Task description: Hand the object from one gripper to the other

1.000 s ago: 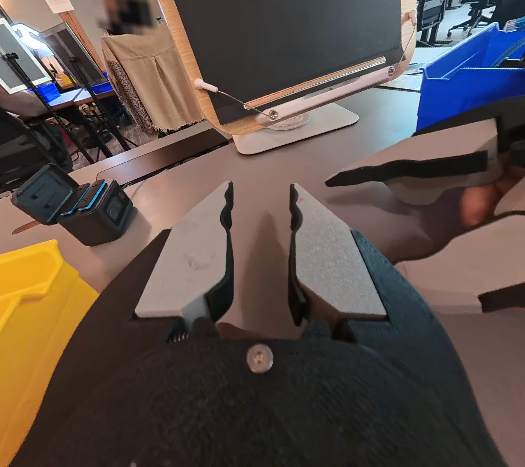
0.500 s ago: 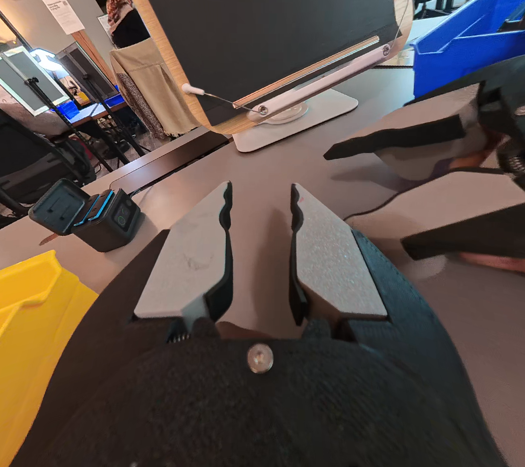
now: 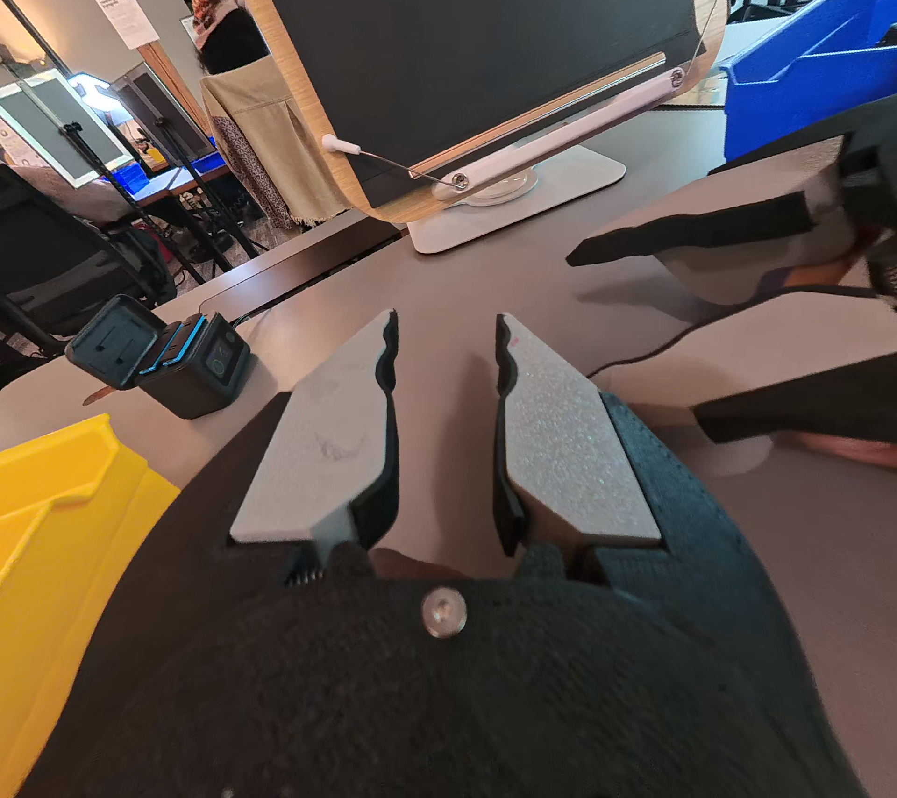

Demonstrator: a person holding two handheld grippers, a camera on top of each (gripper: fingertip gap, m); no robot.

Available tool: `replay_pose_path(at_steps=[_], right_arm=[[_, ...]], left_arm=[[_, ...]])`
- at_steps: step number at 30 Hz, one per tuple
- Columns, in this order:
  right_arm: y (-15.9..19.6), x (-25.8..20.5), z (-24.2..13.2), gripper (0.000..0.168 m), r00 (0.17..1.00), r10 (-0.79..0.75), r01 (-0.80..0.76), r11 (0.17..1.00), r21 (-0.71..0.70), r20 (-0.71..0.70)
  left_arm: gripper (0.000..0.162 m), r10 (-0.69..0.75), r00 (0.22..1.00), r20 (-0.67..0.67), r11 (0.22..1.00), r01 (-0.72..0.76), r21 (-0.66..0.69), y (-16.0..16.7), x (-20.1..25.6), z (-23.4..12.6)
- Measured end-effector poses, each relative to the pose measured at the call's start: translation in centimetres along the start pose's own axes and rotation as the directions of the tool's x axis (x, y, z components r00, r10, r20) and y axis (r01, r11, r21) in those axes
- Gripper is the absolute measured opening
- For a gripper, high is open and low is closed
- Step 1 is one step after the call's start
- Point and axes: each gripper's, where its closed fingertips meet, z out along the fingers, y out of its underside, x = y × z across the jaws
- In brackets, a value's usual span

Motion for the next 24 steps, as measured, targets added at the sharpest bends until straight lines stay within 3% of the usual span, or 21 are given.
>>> replay_pose_path(at_steps=[11,15,19,24], right_arm=[[-0.4,-0.8,-0.9,0.098,0.999,0.024,-0.025,0.999,0.028,0.029],[-0.3,-1.4,-1.1,0.097,0.999,-0.001,0.0,1.0,0.029,0.039],[-0.4,-1.8,-1.3,0.096,0.999,-0.005,0.003,0.999,0.041,0.048],[-0.3,-2.0,-1.4,0.095,0.997,0.027,-0.03,0.999,0.042,0.072]], left_arm=[[0.039,0.028,0.998,0.048,0.999,-0.029,0.032,-0.1,-1.4,-0.4],[0.042,-0.031,0.998,0.055,0.999,0.029,0.035,-0.1,-2.5,-0.7],[0.043,0.035,0.987,0.155,0.997,-0.045,0.06,-0.6,-4.4,-1.4],[0.042,-0.013,0.986,0.166,0.993,-0.006,0.115,-0.8,-5.2,-2.5]])
